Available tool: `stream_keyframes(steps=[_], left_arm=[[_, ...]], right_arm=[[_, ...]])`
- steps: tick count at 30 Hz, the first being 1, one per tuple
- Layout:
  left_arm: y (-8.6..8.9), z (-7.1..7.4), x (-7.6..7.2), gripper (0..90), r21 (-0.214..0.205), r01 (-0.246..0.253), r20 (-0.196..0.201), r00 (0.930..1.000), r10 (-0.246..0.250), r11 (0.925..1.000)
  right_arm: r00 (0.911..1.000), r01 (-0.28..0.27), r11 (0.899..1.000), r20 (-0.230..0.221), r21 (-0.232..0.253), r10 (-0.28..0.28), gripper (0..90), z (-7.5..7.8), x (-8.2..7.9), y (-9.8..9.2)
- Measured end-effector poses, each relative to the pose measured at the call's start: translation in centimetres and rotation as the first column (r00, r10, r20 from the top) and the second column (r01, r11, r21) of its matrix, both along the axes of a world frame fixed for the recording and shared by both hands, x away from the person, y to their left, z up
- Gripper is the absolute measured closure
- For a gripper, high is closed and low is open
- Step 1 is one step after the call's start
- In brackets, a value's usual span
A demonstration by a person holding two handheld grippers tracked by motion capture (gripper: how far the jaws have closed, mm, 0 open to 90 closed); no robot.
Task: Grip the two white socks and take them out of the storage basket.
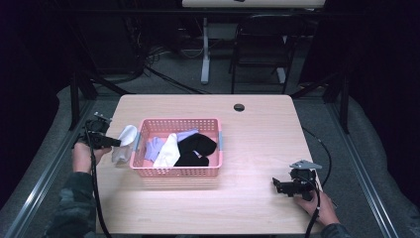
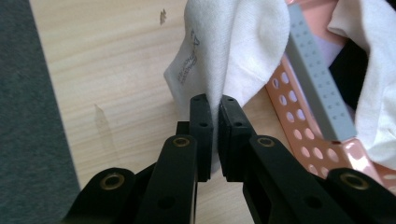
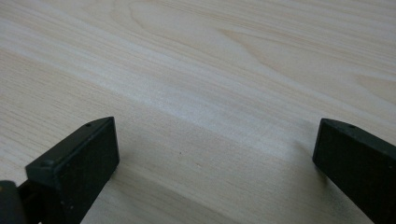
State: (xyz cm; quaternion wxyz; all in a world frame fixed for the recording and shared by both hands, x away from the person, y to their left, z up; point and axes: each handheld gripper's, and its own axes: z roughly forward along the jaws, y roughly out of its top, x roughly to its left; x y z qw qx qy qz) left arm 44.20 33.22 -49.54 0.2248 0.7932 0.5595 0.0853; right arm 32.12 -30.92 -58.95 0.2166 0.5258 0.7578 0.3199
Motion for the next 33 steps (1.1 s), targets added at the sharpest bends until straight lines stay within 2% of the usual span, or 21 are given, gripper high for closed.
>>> stream_keyframes(steps=[6, 11, 15, 19, 23, 30, 33], left_arm=[[0.2, -2.0, 0.2, 81.8, -0.002, -0.010, -0.050, 0.9987, 0.010, 0.9999], [0.3, -2.8, 0.1, 77.6, -0.008, -0.013, -0.063, 0.9979, 0.012, 0.9999], [0.4, -3.1, 0.1, 66.8, -0.014, -0.016, -0.069, 0.9975, 0.015, 0.9998], [0.6, -2.6, -0.3, 46.7, -0.023, -0.033, -0.045, 0.9985, 0.032, 0.9992], [0.7, -1.9, -0.9, 31.2, -0.017, -0.035, -0.020, 0.9992, 0.035, 0.9992], [0.5, -0.1, -1.5, 16.1, -0.011, -0.037, 0.035, 0.9987, 0.037, 0.9993], [0.0, 1.0, -1.8, 14.7, -0.009, -0.021, 0.060, 0.9979, 0.021, 0.9997]], right_arm=[[1.0000, 0.001, 1.000, 0.001, 0.000, -0.001, 0.0, 0.0, 0.0, 0.0], [1.0000, 0.001, 1.000, 0.001, 0.000, -0.001, 0.0, 0.0, 0.0, 0.0], [1.0000, 0.001, 1.000, 0.001, 0.001, -0.001, 0.0, 0.0, 0.0, 0.0], [1.0000, 0.001, 1.000, 0.000, 0.001, -0.001, 0.0, 0.0, 0.0, 0.0], [1.0000, 0.001, 1.000, 0.000, 0.000, -0.001, 0.0, 0.0, 0.0, 0.0], [1.0000, 0.001, 1.000, 0.000, 0.001, -0.001, 0.0, 0.0, 0.0, 0.0], [1.0000, 0.001, 1.000, 0.000, 0.001, -0.001, 0.0, 0.0, 0.0, 0.0]])
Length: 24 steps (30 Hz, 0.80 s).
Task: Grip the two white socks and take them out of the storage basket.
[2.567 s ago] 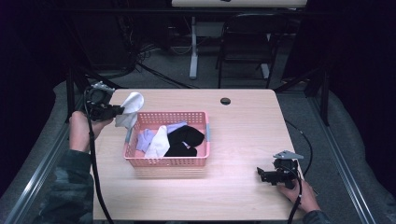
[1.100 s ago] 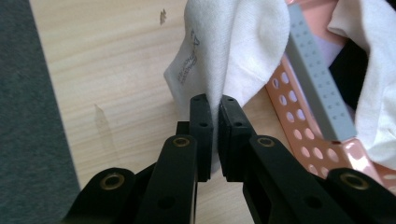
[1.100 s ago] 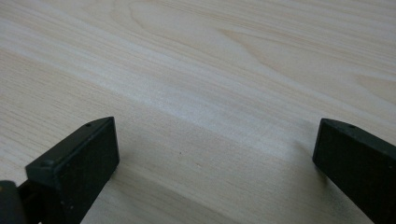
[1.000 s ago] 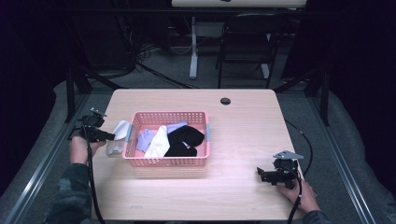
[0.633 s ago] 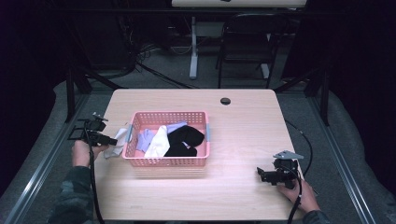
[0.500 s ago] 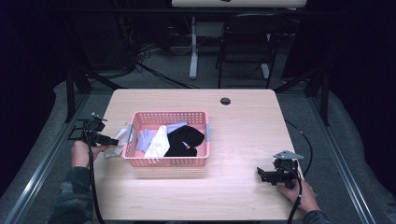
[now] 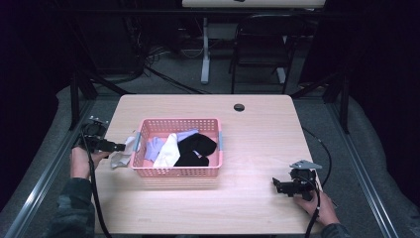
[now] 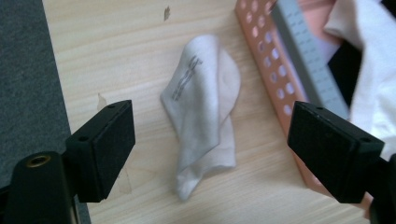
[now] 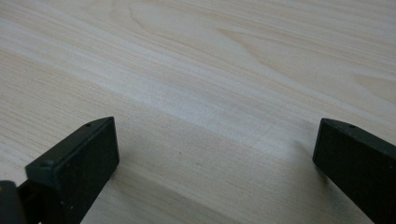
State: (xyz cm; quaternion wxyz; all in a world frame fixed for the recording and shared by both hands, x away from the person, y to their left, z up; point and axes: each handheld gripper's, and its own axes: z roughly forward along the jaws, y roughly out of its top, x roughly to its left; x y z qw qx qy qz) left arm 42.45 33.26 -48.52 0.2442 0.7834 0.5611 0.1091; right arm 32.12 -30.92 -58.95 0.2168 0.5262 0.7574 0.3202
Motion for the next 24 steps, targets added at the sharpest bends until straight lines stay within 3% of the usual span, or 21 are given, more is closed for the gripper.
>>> stream_keyframes(steps=[4, 8, 10, 13, 24], left_arm=[[-0.8, 1.2, -0.4, 10.4, 0.000, 0.016, 0.038, 0.9992, -0.016, 0.9999], [-1.7, 2.4, -0.7, 8.4, 0.010, 0.052, 0.051, 0.9973, -0.053, 0.9986], [-2.5, 2.9, -0.6, 7.8, -0.009, 0.075, 0.061, 0.9953, -0.074, 0.9971], [-3.7, 3.5, -0.4, 1.2, 0.000, 0.101, 0.065, 0.9928, -0.100, 0.9949], [-7.9, 3.0, 1.0, 0.1, 0.012, 0.197, 0.048, 0.9792, -0.197, 0.9803]], right_arm=[[1.0000, 0.000, 1.000, 0.000, 0.000, 0.000, 0.0, 0.0, 0.0, 0.0], [1.0000, 0.000, 1.000, 0.000, 0.000, 0.000, 0.0, 0.0, 0.0, 0.0], [1.0000, 0.000, 1.000, 0.000, 0.000, 0.000, 0.0, 0.0, 0.0, 0.0], [1.0000, 0.000, 1.000, 0.000, 0.000, 0.000, 0.0, 0.0, 0.0, 0.0], [1.0000, 0.000, 1.000, -0.001, 0.000, 0.000, 0.0, 0.0, 0.0, 0.0]])
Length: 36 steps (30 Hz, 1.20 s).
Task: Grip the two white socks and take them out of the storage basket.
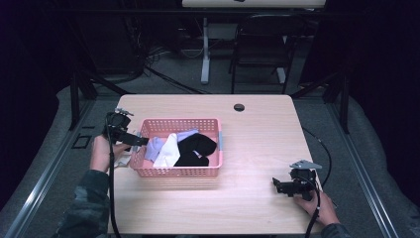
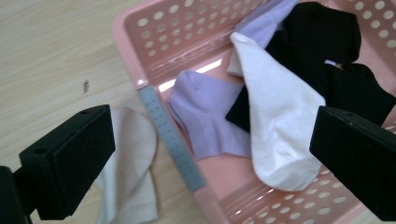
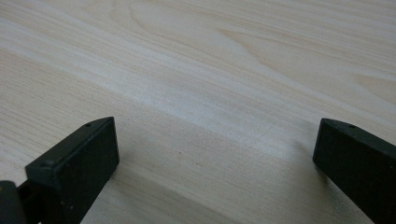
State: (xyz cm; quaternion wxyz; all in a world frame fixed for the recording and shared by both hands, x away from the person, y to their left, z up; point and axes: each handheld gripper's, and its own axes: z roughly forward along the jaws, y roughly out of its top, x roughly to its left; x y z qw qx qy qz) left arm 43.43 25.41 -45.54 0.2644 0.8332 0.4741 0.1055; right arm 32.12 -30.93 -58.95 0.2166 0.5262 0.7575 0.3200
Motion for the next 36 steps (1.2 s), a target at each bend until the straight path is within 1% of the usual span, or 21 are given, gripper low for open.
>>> stream_keyframes(steps=[2, 5, 6, 10, 11, 14, 16, 17, 19, 21, 22, 23, 24, 26, 27, 29, 30, 31, 32, 34, 36], left_arm=[[-0.8, -0.2, 0.2, 0.2, 0.011, 0.017, -0.012, 0.9998, -0.017, 0.9998], [-1.8, -0.6, 0.6, 0.1, 0.014, 0.034, -0.024, 0.9991, -0.034, 0.9993], [-1.8, -0.6, 0.6, 0.1, 0.014, 0.034, -0.024, 0.9991, -0.034, 0.9993], [-2.9, -1.2, 1.1, 0.2, 0.011, 0.047, -0.041, 0.9981, -0.046, 0.9988], [-3.4, -1.4, 1.2, 1.6, 0.014, 0.056, -0.047, 0.9973, -0.055, 0.9983], [-4.0, -1.8, 1.3, 4.2, 0.017, 0.066, -0.053, 0.9965, -0.065, 0.9977], [-4.5, -2.3, 1.5, 5.9, 0.015, 0.085, -0.072, 0.9939, -0.084, 0.9962], [-4.8, -2.5, 1.6, 8.8, 0.014, 0.090, -0.076, 0.9931, -0.089, 0.9958], [-5.2, -2.8, 1.7, 9.6, 0.015, 0.103, -0.087, 0.9911, -0.101, 0.9946], [-5.7, -3.1, 1.7, 17.2, 0.027, 0.114, -0.101, 0.9887, -0.111, 0.9931], [-5.7, -3.1, 1.7, 18.2, 0.027, 0.114, -0.101, 0.9887, -0.111, 0.9931], [-5.9, -3.3, 1.8, 20.7, 0.030, 0.119, -0.109, 0.9873, -0.115, 0.9924], [-6.0, -3.4, 1.8, 20.7, 0.039, 0.124, -0.112, 0.9865, -0.119, 0.9915], [-6.2, -3.7, 2.0, 23.2, 0.037, 0.130, -0.130, 0.9838, -0.124, 0.9908], [-6.2, -3.9, 2.1, 23.0, 0.025, 0.131, -0.138, 0.9823, -0.127, 0.9910], [-6.3, -4.4, 2.4, 21.2, -0.008, 0.142, -0.161, 0.9767, -0.142, 0.9898], [-6.6, -4.8, 2.6, 21.3, 0.007, 0.150, -0.170, 0.9745, -0.147, 0.9887], [-6.6, -4.8, 2.6, 22.0, 0.007, 0.150, -0.170, 0.9745, -0.147, 0.9887], [-7.0, -5.2, 2.6, 22.0, 0.015, 0.149, -0.176, 0.9738, -0.144, 0.9887], [-7.3, -5.9, 2.8, 22.7, 0.022, 0.158, -0.210, 0.9661, -0.150, 0.9872], [-7.6, -6.4, 2.8, 23.0, 0.044, 0.154, -0.222, 0.9649, -0.140, 0.9871]], right_arm=[[1.0000, 0.000, 1.000, 0.000, 0.000, 0.000, 0.0, 0.0, 0.0, 0.0], [1.0000, 0.000, 1.000, 0.000, 0.000, 0.000, 0.0, 0.0, 0.0, 0.0], [1.0000, 0.000, 1.000, 0.000, 0.000, 0.000, 0.0, 0.0, 0.0, 0.0], [1.0000, 0.000, 1.000, 0.000, 0.000, 0.000, 0.0, 0.0, 0.0, 0.0], [1.0000, 0.000, 1.000, 0.000, 0.000, 0.000, 0.0, 0.0, 0.0, 0.0], [1.0000, 0.000, 1.000, 0.000, 0.000, 0.000, 0.0, 0.0, 0.0, 0.0], [1.0000, 0.000, 1.000, 0.000, 0.001, 0.000, 0.0, 0.0, 0.0, 0.0], [1.0000, 0.000, 1.000, 0.000, 0.000, 0.000, 0.0, 0.0, 0.0, 0.0], [1.0000, 0.000, 1.000, 0.000, 0.000, 0.000, 0.0, 0.0, 0.0, 0.0], [1.0000, 0.000, 1.000, 0.000, 0.000, 0.000, 0.0, 0.0, 0.0, 0.0], [1.0000, 0.000, 1.000, 0.000, 0.000, 0.000, 0.0, 0.0, 0.0, 0.0], [1.0000, 0.000, 1.000, 0.000, 0.000, 0.000, 0.0, 0.0, 0.0, 0.0], [1.0000, 0.000, 1.000, 0.000, 0.000, 0.000, 0.0, 0.0, 0.0, 0.0], [1.0000, 0.000, 1.000, 0.001, 0.000, 0.000, 0.0, 0.0, 0.0, 0.0], [1.0000, 0.000, 1.000, 0.000, 0.000, 0.000, 0.0, 0.0, 0.0, 0.0], [1.0000, 0.000, 1.000, 0.001, 0.000, 0.000, 0.0, 0.0, 0.0, 0.0], [1.0000, 0.000, 1.000, 0.001, 0.000, 0.000, 0.0, 0.0, 0.0, 0.0], [1.0000, 0.000, 1.000, 0.001, 0.000, 0.000, 0.0, 0.0, 0.0, 0.0], [1.0000, 0.000, 1.000, 0.000, 0.000, 0.000, 0.0, 0.0, 0.0, 0.0], [1.0000, 0.000, 1.000, 0.000, 0.000, 0.000, 0.0, 0.0, 0.0, 0.0], [1.0000, 0.000, 1.000, 0.000, 0.000, 0.000, 0.0, 0.0, 0.0, 0.0]])
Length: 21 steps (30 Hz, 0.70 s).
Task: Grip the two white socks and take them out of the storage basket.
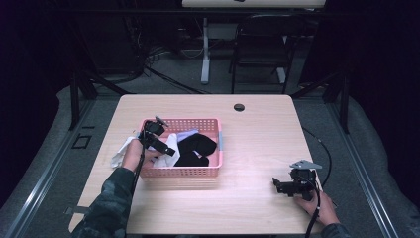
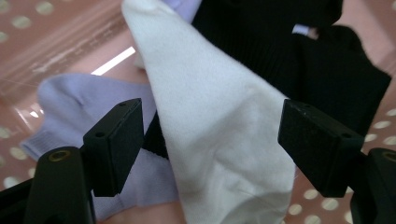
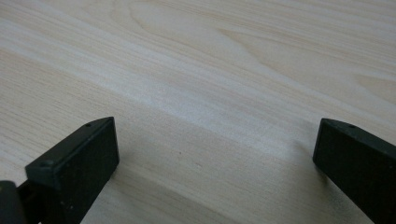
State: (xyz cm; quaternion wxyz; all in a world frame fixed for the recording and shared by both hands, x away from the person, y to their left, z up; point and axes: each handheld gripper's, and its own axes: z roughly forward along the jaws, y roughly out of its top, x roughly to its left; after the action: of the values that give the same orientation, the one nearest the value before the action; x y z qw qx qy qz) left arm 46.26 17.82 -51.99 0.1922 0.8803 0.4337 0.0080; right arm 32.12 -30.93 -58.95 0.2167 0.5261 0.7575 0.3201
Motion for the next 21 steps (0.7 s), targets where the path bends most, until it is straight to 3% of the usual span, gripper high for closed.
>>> stream_keyframes(steps=[5, 7, 8, 9, 10, 14, 21], left_arm=[[-0.14, -0.51, 0.07, 31.2, 0.005, -0.004, -0.013, 0.9999, 0.004, 1.0000], [-0.31, -0.39, -0.04, 42.0, 0.036, -0.004, -0.001, 1.0000, 0.004, 0.9993], [-0.37, -0.36, -0.04, 42.0, 0.050, -0.001, -0.003, 1.0000, 0.002, 0.9987], [-0.43, -0.38, 0.00, 49.2, 0.079, 0.011, 0.000, 0.9999, -0.011, 0.9968], [-0.46, -0.42, 0.02, 49.2, 0.093, 0.016, 0.003, 0.9999, -0.016, 0.9955], [-0.48, -0.41, -0.07, 62.5, 0.095, 0.026, 0.005, 0.9996, -0.026, 0.9951], [-0.21, -0.10, -0.51, 81.4, 0.085, 0.037, 0.048, 0.9980, -0.042, 0.9957]], right_arm=[[1.0000, 0.000, 1.000, 0.000, 0.000, 0.000, 0.0, 0.00, -0.01, 0.00], [1.0000, 0.000, 1.000, 0.000, 0.000, 0.000, 0.0, 0.00, 0.00, 0.00], [1.0000, 0.000, 1.000, 0.000, 0.000, 0.000, 0.0, 0.00, 0.00, 0.00], [1.0000, 0.000, 1.000, 0.000, 0.000, 0.000, 0.0, 0.00, -0.01, 0.00], [1.0000, 0.000, 1.000, 0.000, 0.000, 0.000, 0.0, 0.00, -0.01, 0.00], [1.0000, 0.000, 1.000, 0.000, 0.000, 0.000, 0.0, 0.00, -0.01, 0.00], [1.0000, 0.000, 1.000, 0.001, 0.000, 0.000, 0.0, 0.00, -0.01, 0.00]])
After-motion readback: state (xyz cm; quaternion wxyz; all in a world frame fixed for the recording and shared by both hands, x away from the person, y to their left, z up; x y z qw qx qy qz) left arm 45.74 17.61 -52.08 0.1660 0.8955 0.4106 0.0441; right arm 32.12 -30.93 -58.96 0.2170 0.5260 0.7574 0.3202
